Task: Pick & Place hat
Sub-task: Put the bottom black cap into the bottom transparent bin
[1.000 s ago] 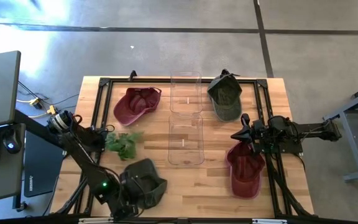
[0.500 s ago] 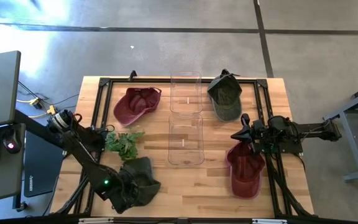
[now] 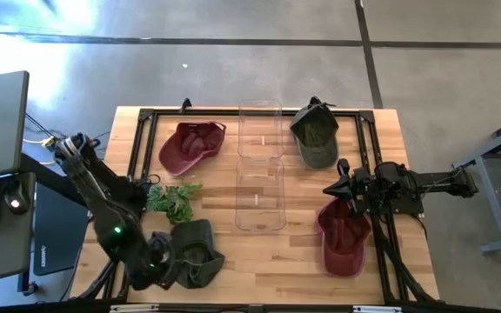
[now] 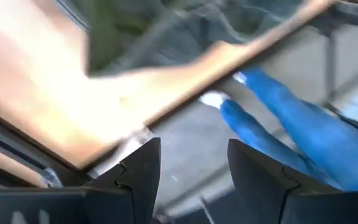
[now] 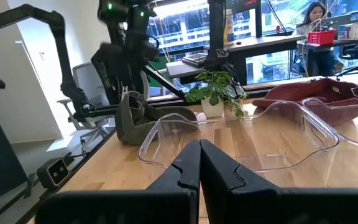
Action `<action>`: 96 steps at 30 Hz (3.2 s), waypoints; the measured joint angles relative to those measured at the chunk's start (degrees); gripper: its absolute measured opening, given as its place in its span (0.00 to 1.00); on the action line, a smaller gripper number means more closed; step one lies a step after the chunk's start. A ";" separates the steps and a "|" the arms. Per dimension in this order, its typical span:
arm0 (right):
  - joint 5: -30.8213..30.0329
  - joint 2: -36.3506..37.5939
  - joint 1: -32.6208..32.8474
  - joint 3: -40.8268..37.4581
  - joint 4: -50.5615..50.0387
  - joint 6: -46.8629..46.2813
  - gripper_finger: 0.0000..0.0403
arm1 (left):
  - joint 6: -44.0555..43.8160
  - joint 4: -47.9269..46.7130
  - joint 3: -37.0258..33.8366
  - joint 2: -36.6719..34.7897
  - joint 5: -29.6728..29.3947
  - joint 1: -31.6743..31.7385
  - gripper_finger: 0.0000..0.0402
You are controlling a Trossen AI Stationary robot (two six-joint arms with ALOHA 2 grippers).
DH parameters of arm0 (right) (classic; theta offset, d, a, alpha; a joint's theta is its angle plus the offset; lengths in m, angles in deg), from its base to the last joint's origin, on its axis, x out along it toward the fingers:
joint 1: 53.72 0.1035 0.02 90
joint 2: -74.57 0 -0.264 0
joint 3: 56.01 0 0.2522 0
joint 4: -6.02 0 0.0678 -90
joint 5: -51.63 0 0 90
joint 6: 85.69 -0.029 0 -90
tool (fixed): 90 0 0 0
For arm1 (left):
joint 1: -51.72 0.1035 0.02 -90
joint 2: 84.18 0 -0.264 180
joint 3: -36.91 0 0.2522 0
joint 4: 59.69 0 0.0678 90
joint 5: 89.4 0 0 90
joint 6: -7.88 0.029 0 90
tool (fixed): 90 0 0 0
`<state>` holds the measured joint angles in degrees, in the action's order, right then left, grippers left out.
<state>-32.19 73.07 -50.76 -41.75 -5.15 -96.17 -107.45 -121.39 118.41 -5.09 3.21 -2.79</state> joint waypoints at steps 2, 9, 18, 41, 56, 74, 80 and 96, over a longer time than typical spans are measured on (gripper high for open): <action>0.02 0.02 -0.02 0.01 0.02 0.00 0.00 | 0.05 2.35 0.00 -1.76 -1.62 -0.89 0.45; 0.02 0.02 0.00 0.02 0.04 0.00 0.00 | 16.15 20.98 0.07 2.50 -18.41 -3.66 0.25; 0.04 0.02 -0.01 0.01 0.07 0.00 0.00 | 15.85 25.81 -0.04 16.54 -29.07 2.31 0.04; 0.02 0.02 -0.01 0.01 0.04 0.00 0.00 | 27.38 12.03 4.48 17.08 -6.09 12.02 0.08; 0.02 0.02 -0.01 0.00 0.04 0.00 0.00 | 53.04 16.16 5.10 23.34 -14.18 -2.84 0.49; 0.02 0.01 -0.02 0.01 0.04 0.00 0.00 | 59.41 4.37 5.04 30.45 -21.04 -2.57 0.39; 0.02 0.02 -0.02 0.00 0.04 0.00 0.00 | 57.26 4.94 5.16 33.03 -19.46 -2.50 0.39; 0.02 0.01 -0.02 0.01 0.06 0.00 0.00 | 62.77 3.92 8.82 26.25 -7.19 2.59 0.04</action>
<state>-32.17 73.08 -50.78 -41.75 -5.09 -96.17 -44.68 -117.47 127.23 21.16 -3.98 -0.20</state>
